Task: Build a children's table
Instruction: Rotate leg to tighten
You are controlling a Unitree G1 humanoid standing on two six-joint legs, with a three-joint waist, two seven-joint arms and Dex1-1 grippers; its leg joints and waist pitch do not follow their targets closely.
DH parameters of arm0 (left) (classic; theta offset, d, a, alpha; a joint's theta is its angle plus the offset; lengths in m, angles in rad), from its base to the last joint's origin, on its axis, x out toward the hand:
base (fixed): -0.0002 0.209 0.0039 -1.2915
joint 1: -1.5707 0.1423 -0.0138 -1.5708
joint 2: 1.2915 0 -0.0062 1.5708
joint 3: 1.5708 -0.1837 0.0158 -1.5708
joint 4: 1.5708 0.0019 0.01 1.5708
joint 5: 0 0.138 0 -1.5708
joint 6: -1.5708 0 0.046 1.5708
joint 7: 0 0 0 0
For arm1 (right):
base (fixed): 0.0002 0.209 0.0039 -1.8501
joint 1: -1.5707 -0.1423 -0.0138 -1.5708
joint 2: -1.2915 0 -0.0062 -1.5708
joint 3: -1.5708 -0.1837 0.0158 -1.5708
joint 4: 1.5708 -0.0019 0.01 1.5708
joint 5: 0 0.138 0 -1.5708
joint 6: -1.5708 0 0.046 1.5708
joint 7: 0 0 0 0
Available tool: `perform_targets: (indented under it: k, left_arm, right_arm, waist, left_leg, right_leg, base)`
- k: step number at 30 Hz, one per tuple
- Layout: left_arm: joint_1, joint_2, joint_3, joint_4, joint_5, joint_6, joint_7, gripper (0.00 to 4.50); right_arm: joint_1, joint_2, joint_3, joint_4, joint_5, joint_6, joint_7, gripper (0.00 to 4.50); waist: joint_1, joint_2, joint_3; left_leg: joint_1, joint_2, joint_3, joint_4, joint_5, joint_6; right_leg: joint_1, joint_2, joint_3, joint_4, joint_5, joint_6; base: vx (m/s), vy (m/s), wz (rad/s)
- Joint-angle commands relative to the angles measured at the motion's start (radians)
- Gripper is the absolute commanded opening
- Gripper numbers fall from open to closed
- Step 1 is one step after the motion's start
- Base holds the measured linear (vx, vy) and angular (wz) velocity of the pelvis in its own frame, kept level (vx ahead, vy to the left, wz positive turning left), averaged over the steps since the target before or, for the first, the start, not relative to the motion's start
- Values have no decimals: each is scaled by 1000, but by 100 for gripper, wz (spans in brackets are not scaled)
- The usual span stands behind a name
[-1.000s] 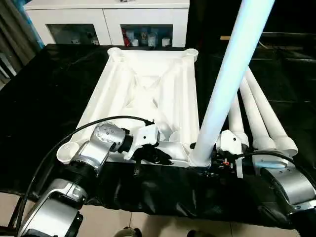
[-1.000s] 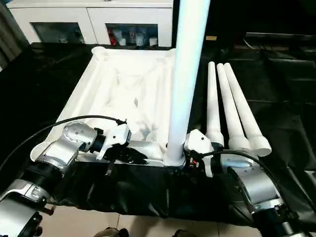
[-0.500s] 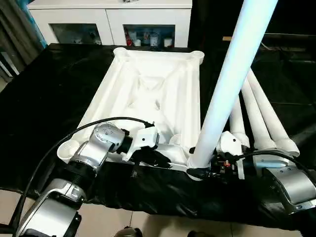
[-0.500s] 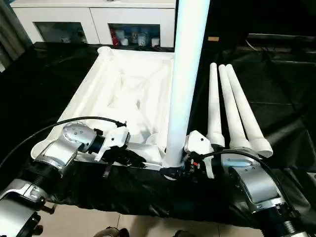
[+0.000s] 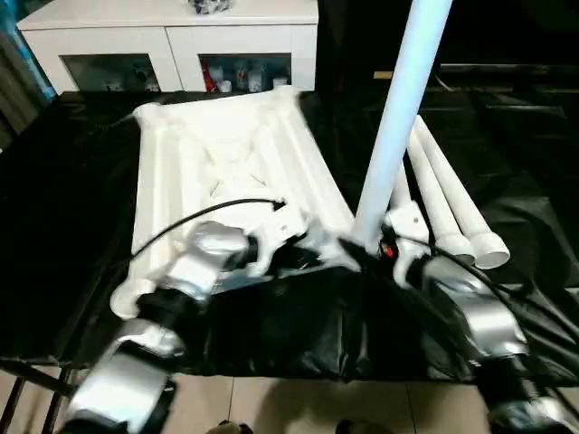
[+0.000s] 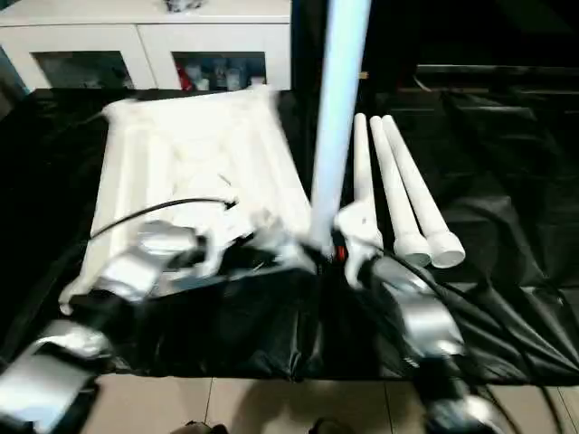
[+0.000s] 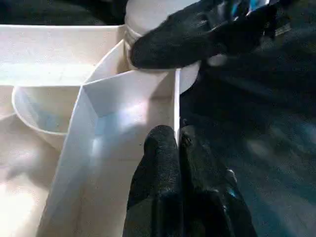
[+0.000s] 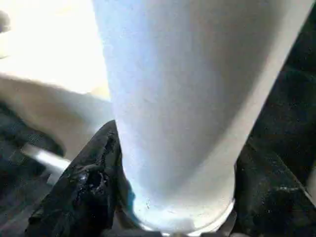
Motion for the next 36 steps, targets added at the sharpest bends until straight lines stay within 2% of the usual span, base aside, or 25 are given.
perform_targets:
  k: [1,4,5,8,12,14,18,20,21,22,23,24,25,28,29,30,32,33,34,35,36]
  left_arm:
    - [-9,-52,7,-13,3,41,87,0]
    - [6,-81,4,-37,9,63,118,0]
    - [10,-86,2,-45,10,67,120,0]
    - [20,-92,-6,-59,12,73,116,0]
    - [27,-87,-18,-72,12,85,120,0]
    - [32,-84,-22,-80,13,85,115,0]
    - [42,-77,-27,-94,12,83,98,0]
    - [45,-75,-24,-100,9,82,91,0]
    - [46,-74,-24,-101,9,82,91,0]
    - [47,-71,-24,-103,7,77,85,0]
    - [49,-69,-24,-104,7,75,84,0]
    - [51,-68,-24,-105,7,71,85,0]
    - [51,-68,-24,-105,7,71,85,0]
    - [59,-60,-24,-114,7,64,83,0]
    - [59,-61,-16,-112,0,68,85,0]
    - [60,-62,-15,-111,-2,69,85,27]
    - [60,-60,-9,-110,-7,70,89,44]
    - [61,-55,-6,-113,-7,64,95,57]
    - [61,-54,-4,-113,-6,57,100,57]
    - [60,-50,1,-118,0,37,119,61]
    - [58,-44,6,-128,8,16,140,67]
  right_arm:
    - [17,53,38,75,-20,40,-53,269]
    - [11,89,38,82,-25,29,-74,269]
    - [11,97,41,82,-27,26,-74,269]
    - [11,108,46,78,-27,19,-73,269]
    - [11,113,60,71,-42,-33,-70,269]
    - [13,114,51,64,-35,-42,-66,325]
    - [14,97,38,40,-55,-56,-106,357]
    - [26,76,18,-25,-60,-48,-130,374]
    - [34,64,18,-55,-64,-37,-125,374]
    - [50,44,23,-102,-70,-23,-113,374]
    - [67,27,25,-147,-72,-10,-100,374]
    - [86,11,26,-194,-63,10,-80,374]
    - [86,11,26,-194,-63,10,-80,374]
    - [168,-53,21,-385,-13,101,-1,374]
    - [191,-73,20,-433,2,123,21,374]
    - [195,-76,20,-440,4,127,24,378]
    - [226,-107,21,-498,14,151,45,380]
    - [258,-146,24,-556,13,170,62,380]
    - [268,-158,23,-572,18,178,71,380]
    - [289,-186,24,-608,21,194,89,380]
    - [308,-212,24,-640,18,209,103,380]
  waist:
    - [-1,-9,-44]
    - [2,-8,-47]
    - [3,-7,-51]
    - [3,-5,-56]
    - [5,-2,-59]
    - [5,-3,-57]
    - [6,-1,-61]
    - [8,-3,-65]
    - [10,-4,-70]
    - [10,-4,-70]
    - [16,-8,-78]
    - [23,-9,-82]
    - [24,-7,-83]
    - [35,-10,-87]
    - [36,-8,-85]
    - [37,-9,-85]
    - [35,-14,-83]
    - [37,-13,-80]
    - [37,-13,-80]
    - [39,-19,-81]
    - [41,-16,-80]
  left_leg:
    - [12,49,-33,-73,-317,23]
    - [10,50,-32,-74,-300,33]
    - [5,51,-32,-74,-278,40]
    - [4,50,-29,-70,-256,53]
    - [4,49,-27,-67,-239,63]
    - [3,49,-27,-69,-244,62]
    - [4,51,-29,-70,-241,58]
    - [3,52,-28,-68,-221,59]
    - [0,51,-28,-65,-190,66]
    - [0,51,-28,-65,-190,66]
    - [3,53,-25,-57,-139,90]
    - [-3,52,-24,-52,-102,110]
    - [-6,52,-25,-51,-83,119]
    - [-8,52,-26,-46,-58,146]
    - [-8,53,-26,-46,-65,152]
    - [-8,53,-26,-46,-71,151]
    - [-8,51,-26,-48,-100,135]
    - [-6,52,-26,-50,-127,118]
    - [-6,52,-26,-50,-127,118]
    - [-6,52,-26,-49,-132,111]
    - [-7,52,-28,-50,-134,110]
  right_leg:
    - [28,-83,41,-95,-443,-173]
    - [31,-82,43,-92,-391,-182]
    - [37,-83,43,-85,-337,-194]
    - [40,-82,43,-81,-282,-210]
    - [42,-83,42,-81,-270,-218]
    - [41,-82,41,-83,-293,-211]
    - [40,-80,40,-82,-296,-205]
    - [42,-80,42,-77,-256,-210]
    - [46,-79,42,-70,-200,-216]
    - [46,-79,42,-70,-200,-216]
    - [44,-77,44,-60,-102,-238]
    - [52,-78,44,-53,-45,-245]
    - [52,-80,44,-48,-19,-252]
    - [59,-80,42,-41,29,-253]
    - [57,-80,40,-43,19,-250]
    - [57,-81,40,-46,7,-247]
    - [57,-80,39,-54,-64,-239]
    - [54,-80,40,-60,-137,-225]
    - [54,-80,40,-60,-137,-225]
    - [56,-79,41,-60,-153,-211]
    - [55,-78,41,-60,-158,-205]
  base:
    - [0,0,0]
    - [0,0,0]
    - [0,0,0]
    - [0,0,0]
    - [0,0,0]
    - [0,0,0]
    - [0,0,0]
    - [0,0,0]
    - [0,0,0]
    - [0,0,0]
    - [0,0,0]
    - [0,0,0]
    - [0,0,0]
    - [0,0,0]
    - [0,0,0]
    - [0,0,0]
    - [0,0,0]
    - [0,0,0]
    - [0,0,0]
    - [0,0,0]
    - [0,0,0]
